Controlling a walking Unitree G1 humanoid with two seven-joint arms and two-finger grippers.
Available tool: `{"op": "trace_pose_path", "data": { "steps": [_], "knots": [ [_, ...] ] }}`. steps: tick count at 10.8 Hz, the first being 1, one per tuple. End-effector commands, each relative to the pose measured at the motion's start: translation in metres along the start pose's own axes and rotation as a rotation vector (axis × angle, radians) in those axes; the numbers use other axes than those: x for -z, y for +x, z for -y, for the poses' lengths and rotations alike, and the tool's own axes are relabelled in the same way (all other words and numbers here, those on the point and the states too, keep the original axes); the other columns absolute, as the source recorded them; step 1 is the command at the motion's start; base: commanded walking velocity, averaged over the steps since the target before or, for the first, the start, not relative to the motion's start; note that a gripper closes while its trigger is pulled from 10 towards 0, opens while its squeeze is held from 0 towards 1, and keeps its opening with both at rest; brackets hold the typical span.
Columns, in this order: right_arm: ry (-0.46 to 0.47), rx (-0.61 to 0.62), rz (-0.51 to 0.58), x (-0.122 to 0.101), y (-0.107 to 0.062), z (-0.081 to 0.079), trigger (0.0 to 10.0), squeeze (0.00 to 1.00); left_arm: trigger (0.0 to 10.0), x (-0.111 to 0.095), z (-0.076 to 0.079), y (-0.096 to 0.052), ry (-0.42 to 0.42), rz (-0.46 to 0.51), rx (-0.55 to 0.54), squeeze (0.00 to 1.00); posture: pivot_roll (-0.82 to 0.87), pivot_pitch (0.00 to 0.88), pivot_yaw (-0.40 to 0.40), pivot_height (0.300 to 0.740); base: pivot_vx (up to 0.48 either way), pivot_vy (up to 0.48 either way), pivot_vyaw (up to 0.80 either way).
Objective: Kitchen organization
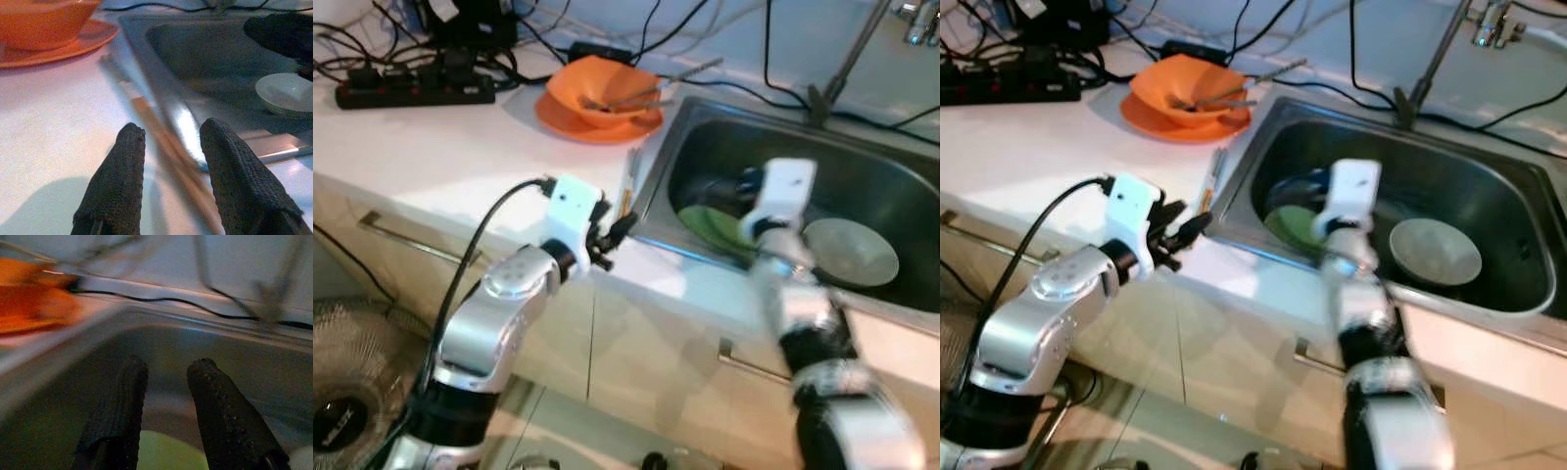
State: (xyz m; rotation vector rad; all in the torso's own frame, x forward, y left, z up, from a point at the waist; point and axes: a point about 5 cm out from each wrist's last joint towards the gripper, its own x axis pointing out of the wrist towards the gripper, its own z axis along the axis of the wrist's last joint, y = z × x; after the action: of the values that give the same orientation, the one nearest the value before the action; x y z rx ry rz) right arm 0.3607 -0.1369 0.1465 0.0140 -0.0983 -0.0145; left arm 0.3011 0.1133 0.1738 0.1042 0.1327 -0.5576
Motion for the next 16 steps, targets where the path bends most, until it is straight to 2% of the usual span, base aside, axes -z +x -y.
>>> {"op": "trace_pose_path", "data": {
  "steps": [1,4,5,6,7,9,10,11,13,15,16],
  "knots": [
    [0.034,-0.039,0.01,-0.005,-0.005,-0.006,10.0,0.0,10.0,-0.003,-0.006,0.0,0.014,0.014,-0.04,0.0,-0.03,0.07,-0.107,0.74,0.0,0.0,0.0],
    [0.099,-0.046,0.005,-0.012,-0.015,-0.014,10.0,0.0,10.0,-0.011,-0.021,0.002,-0.031,0.041,-0.109,0.0,-0.04,0.068,-0.099,0.74,0.0,0.0,0.0],
    [0.106,-0.056,0.005,-0.018,-0.017,-0.018,10.0,0.0,10.0,-0.019,-0.03,0.001,-0.096,0.083,-0.088,1.0,-0.04,0.067,-0.096,0.74,0.0,0.0,0.0],
    [0.103,-0.045,-0.006,-0.017,-0.016,-0.017,10.0,0.0,10.0,-0.019,-0.029,0.003,-0.123,0.094,-0.051,1.0,-0.03,0.066,-0.089,0.74,0.0,0.0,0.0],
    [0.107,-0.026,-0.021,-0.015,-0.017,-0.015,10.0,0.0,10.0,-0.027,-0.034,0.001,-0.155,0.099,-0.014,1.0,-0.03,0.063,-0.085,0.74,0.0,0.0,0.0],
    [0.116,-0.016,-0.051,-0.011,-0.019,-0.02,10.0,0.0,10.0,-0.031,-0.034,-0.001,-0.101,0.052,0.054,1.0,-0.02,0.056,-0.071,0.74,0.0,0.0,0.0],
    [0.119,-0.018,-0.054,-0.011,-0.02,-0.022,10.0,0.0,10.0,-0.031,-0.033,0.0,-0.068,0.026,0.059,0.0,-0.02,0.052,-0.067,0.74,0.0,0.0,0.0],
    [0.12,-0.018,-0.057,-0.011,-0.02,-0.023,10.0,0.0,10.0,-0.031,-0.032,0.003,-0.005,-0.03,0.068,0.0,-0.02,0.049,-0.065,0.74,0.0,0.0,0.0],
    [0.118,-0.026,-0.058,-0.011,-0.021,-0.027,10.0,0.0,10.0,-0.033,-0.03,0.006,0.059,-0.088,0.125,0.0,-0.01,0.039,-0.051,0.74,0.0,0.0,0.0],
    [0.117,-0.027,-0.057,-0.011,-0.021,-0.03,10.0,0.0,10.0,-0.033,-0.024,0.011,0.059,-0.116,0.163,0.0,-0.01,0.032,-0.043,0.74,0.0,0.0,0.0],
    [0.116,-0.029,-0.058,-0.01,-0.021,-0.031,10.0,0.0,10.0,-0.027,-0.019,0.012,0.078,-0.167,0.201,0.0,-0.01,0.029,-0.039,0.74,0.0,0.0,0.0]
  ]
}}
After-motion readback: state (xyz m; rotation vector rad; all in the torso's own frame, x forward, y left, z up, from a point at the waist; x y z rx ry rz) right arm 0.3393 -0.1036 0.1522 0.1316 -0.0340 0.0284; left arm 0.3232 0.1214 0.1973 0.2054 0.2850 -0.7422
